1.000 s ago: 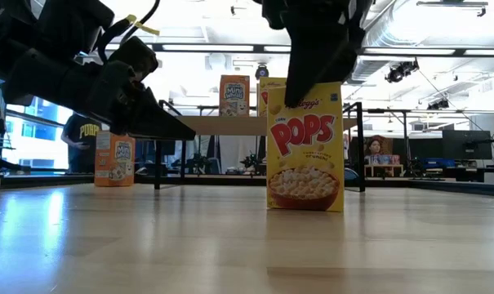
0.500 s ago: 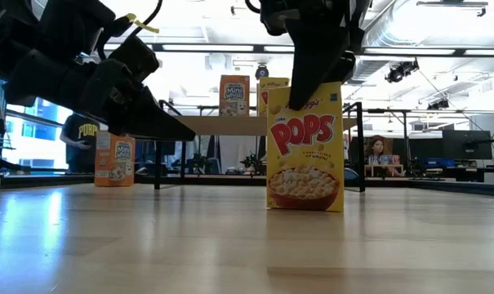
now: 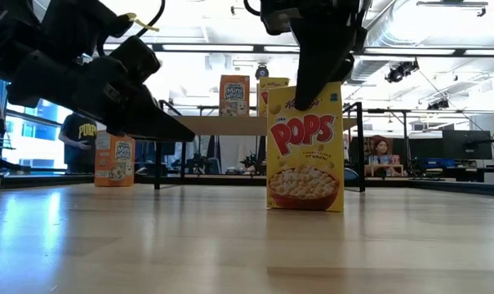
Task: Stack cereal on shelf
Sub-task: Put the yellow cereal box on the shelf aligned with the other yellow cereal box
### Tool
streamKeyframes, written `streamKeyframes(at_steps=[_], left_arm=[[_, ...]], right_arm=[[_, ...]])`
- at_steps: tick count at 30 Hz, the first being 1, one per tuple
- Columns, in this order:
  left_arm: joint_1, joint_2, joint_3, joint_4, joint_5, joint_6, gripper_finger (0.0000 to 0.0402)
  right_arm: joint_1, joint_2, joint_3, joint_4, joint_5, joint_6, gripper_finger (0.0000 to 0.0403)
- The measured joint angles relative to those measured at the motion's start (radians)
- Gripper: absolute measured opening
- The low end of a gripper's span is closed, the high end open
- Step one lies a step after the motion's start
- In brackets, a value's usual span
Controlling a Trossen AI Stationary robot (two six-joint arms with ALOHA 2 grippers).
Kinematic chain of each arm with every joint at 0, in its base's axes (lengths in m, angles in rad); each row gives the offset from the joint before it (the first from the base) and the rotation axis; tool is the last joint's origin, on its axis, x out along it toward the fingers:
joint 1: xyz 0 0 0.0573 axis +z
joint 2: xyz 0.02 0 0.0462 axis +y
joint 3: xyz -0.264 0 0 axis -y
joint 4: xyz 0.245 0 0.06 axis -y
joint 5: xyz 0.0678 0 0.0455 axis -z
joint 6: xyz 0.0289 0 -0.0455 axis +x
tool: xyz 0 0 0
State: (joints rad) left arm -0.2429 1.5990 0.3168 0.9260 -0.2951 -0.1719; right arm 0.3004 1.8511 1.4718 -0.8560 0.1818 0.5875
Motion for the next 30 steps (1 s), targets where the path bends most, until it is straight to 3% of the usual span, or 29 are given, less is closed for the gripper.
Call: streamKeyframes(at_steps=[14,23,30], left_arm=[[0.003,0.0,0.0,0.0,0.052,-0.002,0.001],[0.079,0.0,-0.001,0.015,0.204,0.015,0.001],[0.149,0.0,-0.001,0.02,0.306,0.018,0.001]], right_arm=[[-0.033,-0.002,0.028,-0.032,-0.045,-0.046,0.0166],[-0.123,-0.002,0.3,-0.212,0.001,-0.256,0.0166],[-0.314,-0.002,0.515,-0.334,0.032,-0.602,0.0165]])
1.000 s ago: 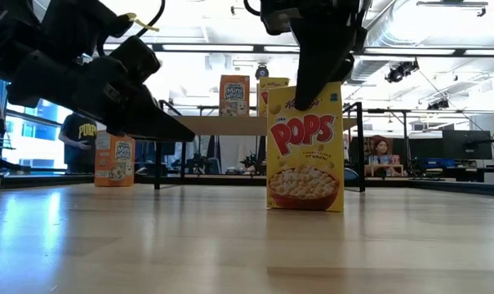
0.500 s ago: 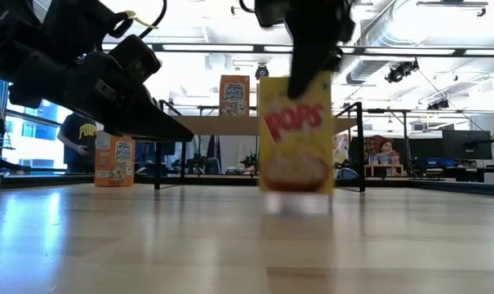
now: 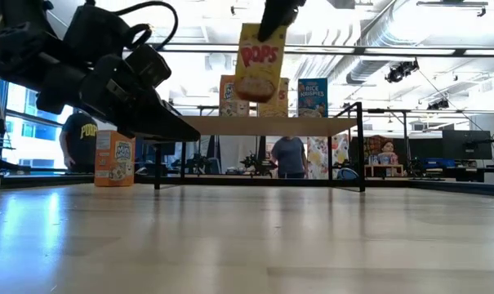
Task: Stack cereal on shelf
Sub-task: Put the yellow cereal box on the shelf aligned with the other yellow cereal box
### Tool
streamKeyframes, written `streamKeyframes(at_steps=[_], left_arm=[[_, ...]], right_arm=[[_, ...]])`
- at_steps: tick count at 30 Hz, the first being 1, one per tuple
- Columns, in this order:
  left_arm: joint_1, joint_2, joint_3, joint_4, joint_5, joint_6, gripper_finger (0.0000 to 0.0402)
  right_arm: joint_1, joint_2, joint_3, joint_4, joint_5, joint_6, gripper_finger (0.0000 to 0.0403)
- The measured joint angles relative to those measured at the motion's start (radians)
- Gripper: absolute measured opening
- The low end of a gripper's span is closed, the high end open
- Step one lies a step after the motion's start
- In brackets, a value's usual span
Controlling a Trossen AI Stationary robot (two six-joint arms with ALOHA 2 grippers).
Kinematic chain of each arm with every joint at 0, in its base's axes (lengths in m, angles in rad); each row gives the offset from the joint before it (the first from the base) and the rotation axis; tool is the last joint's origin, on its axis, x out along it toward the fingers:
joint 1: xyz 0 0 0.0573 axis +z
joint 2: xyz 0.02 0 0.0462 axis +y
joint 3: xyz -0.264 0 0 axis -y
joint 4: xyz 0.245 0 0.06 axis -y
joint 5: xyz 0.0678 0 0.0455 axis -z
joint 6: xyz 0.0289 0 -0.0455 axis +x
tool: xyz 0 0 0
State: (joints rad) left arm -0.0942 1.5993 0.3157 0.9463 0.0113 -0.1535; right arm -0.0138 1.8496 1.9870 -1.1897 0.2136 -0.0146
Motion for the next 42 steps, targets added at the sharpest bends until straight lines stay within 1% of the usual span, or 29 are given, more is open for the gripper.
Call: streamKeyframes(at_steps=[4,7,11,14,17,19,35,38,42], left_arm=[[0.011,0.0,0.0,0.002,0.011,0.009,0.001],[0.011,0.0,0.0,0.004,0.011,0.025,0.001],[0.011,0.0,0.0,0.035,0.015,0.026,0.001],[0.011,0.0,0.0,0.049,0.036,0.026,0.001],[0.011,0.0,0.0,0.048,0.038,0.025,0.001],[0.011,0.0,0.0,0.048,0.039,0.025,0.001],[0.01,-0.001,0.0,0.046,0.032,0.017,0.001],[0.01,-0.001,0.0,0.046,0.031,0.016,0.001],[0.01,-0.001,0.0,0.046,0.031,0.016,0.001]], right_arm=[[-0.134,0.0,0.033,-0.007,0.011,-0.204,0.0165],[-0.227,0.0,0.034,-0.019,0.003,-0.309,0.0165],[-0.32,0.0,0.034,-0.017,-0.024,-0.365,0.0165],[-0.359,0.0,0.034,-0.016,-0.033,-0.388,0.0165],[-0.381,0.0,0.033,-0.012,-0.079,-0.412,0.0165],[-0.387,0.0,0.029,0.003,-0.091,-0.424,0.0165],[-0.398,0.018,0.028,0.042,-0.092,-0.441,0.0166],[-0.395,0.018,0.028,0.042,-0.078,-0.45,0.0177],[-0.386,0.018,0.028,0.044,-0.04,-0.455,0.021]])
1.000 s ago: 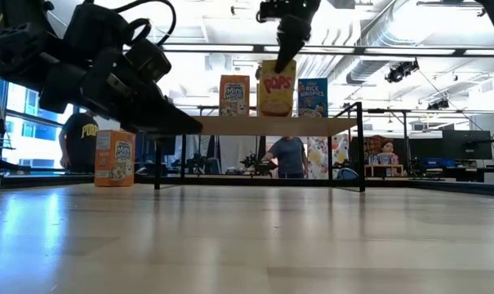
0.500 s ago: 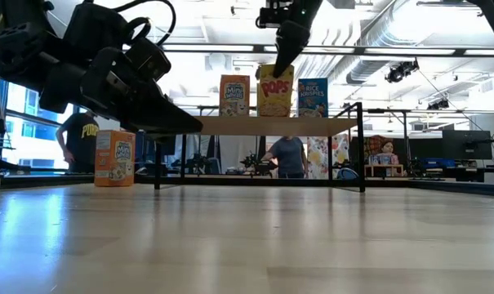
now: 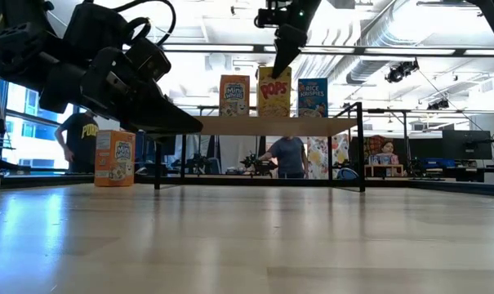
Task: Stack cereal on shelf
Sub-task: Put the yellow cereal box on the shelf aligned with the other yellow cereal box, then put the blue cereal box on the shelf aligned with the other blue cereal box
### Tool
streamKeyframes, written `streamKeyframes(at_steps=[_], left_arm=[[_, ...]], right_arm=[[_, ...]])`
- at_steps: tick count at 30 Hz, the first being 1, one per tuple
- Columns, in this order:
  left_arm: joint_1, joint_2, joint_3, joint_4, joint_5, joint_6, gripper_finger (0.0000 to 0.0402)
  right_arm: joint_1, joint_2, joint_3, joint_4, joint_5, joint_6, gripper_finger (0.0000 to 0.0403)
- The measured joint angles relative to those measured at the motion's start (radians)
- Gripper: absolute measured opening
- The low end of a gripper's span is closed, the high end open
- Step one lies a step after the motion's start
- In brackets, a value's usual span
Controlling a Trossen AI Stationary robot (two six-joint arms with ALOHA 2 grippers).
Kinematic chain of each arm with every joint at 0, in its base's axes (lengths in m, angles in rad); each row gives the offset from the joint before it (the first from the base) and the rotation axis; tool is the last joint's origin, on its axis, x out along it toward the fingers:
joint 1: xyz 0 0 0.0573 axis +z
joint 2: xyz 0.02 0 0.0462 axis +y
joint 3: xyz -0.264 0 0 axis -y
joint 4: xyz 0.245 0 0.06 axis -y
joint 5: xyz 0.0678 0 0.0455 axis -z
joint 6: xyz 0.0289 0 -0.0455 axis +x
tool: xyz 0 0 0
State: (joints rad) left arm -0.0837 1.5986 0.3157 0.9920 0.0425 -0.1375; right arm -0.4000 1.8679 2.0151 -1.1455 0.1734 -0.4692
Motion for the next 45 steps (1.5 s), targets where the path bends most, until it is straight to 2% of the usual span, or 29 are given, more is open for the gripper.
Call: streamKeyframes(at_steps=[6,20,23,27,32,35,38,40,45], left_arm=[[-0.001,0.0,0.0,0.0,-0.001,0.0,0.001],[0.0,0.0,0.0,0.002,-0.007,0.008,0.001],[0.0,0.0,0.0,0.006,-0.019,0.009,0.001],[0.0,0.0,0.001,0.008,-0.028,0.035,0.001],[0.0,0.0,0.001,0.009,-0.029,0.037,0.001],[-0.002,0.0,0.001,0.008,-0.029,0.037,0.001],[-0.003,0.0,0.001,0.008,-0.029,0.027,0.001],[-0.003,0.0,0.001,0.008,-0.029,0.011,0.001],[-0.003,0.0,0.002,0.008,-0.029,-0.036,0.001]], right_arm=[[0.02,0.0,0.0,0.056,0.052,-0.007,0.0242],[0.075,-0.036,0.0,0.097,0.118,-0.09,0.0243],[0.098,-0.064,0.0,0.104,0.168,-0.097,0.0241],[0.127,-0.122,0.0,0.079,0.235,-0.085,0.0216],[0.136,-0.184,-0.018,0.054,0.162,0.025,0.0138],[0.139,-0.244,-0.135,0.109,0.167,0.054,0.0076],[0.153,-0.329,-0.329,0.236,0.156,0.085,0.0018],[0.177,-0.403,-0.473,0.352,0.149,0.111,0.0007],[0.266,-0.59,-0.814,0.713,0.148,0.207,0.0019]])
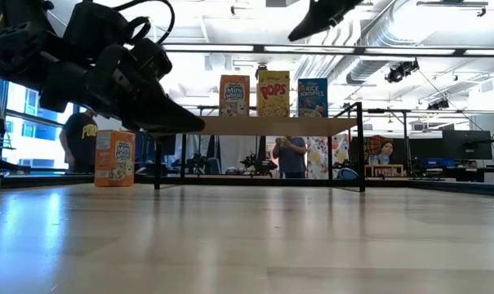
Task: Stack cereal on shelf
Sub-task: Put the blue cereal box on the shelf aligned with the other blue cereal box
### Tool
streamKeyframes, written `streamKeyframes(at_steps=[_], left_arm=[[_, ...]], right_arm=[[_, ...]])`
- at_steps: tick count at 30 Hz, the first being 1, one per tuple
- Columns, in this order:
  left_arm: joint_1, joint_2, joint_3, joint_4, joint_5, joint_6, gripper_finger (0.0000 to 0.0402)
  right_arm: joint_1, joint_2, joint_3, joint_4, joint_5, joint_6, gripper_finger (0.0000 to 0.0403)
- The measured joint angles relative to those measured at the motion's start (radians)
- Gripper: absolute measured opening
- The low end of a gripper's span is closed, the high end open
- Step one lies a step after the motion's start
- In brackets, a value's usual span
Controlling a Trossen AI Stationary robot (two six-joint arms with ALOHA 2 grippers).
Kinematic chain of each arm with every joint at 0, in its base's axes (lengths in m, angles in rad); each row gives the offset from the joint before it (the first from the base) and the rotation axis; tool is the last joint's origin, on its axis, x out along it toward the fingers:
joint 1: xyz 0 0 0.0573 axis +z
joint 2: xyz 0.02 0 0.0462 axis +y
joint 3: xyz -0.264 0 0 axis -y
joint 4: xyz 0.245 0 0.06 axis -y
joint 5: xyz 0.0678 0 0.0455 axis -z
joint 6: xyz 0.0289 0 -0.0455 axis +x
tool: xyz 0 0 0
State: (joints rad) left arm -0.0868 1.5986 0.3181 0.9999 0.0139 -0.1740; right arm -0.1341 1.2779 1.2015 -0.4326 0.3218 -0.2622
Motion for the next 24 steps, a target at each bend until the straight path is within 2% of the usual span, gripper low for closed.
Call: streamKeyframes(at_steps=[6,10,16,20,24], left_arm=[[0.002,0.0,0.036,-0.011,0.0,-0.031,0.001],[0.002,0.0,0.077,-0.018,0.001,-0.055,0.0005],[-0.035,0.0,0.145,-0.068,0.004,-0.023,0.0001],[-0.082,0.0,0.204,-0.146,0.005,0.018,0.0],[-0.142,-0.001,0.303,-0.394,-0.011,-0.005,0.0002]], right_arm=[[0.116,-0.147,-0.32,0.337,0.0,0.119,0.0005],[0.188,-0.194,-0.484,0.5,0.008,0.133,0.0001],[0.292,-0.226,-0.727,0.891,0.064,0.131,0.0],[0.34,-0.227,-0.807,1.038,0.064,0.119,0.0],[0.365,-0.227,-0.808,1.042,0.083,0.134,0.0]])
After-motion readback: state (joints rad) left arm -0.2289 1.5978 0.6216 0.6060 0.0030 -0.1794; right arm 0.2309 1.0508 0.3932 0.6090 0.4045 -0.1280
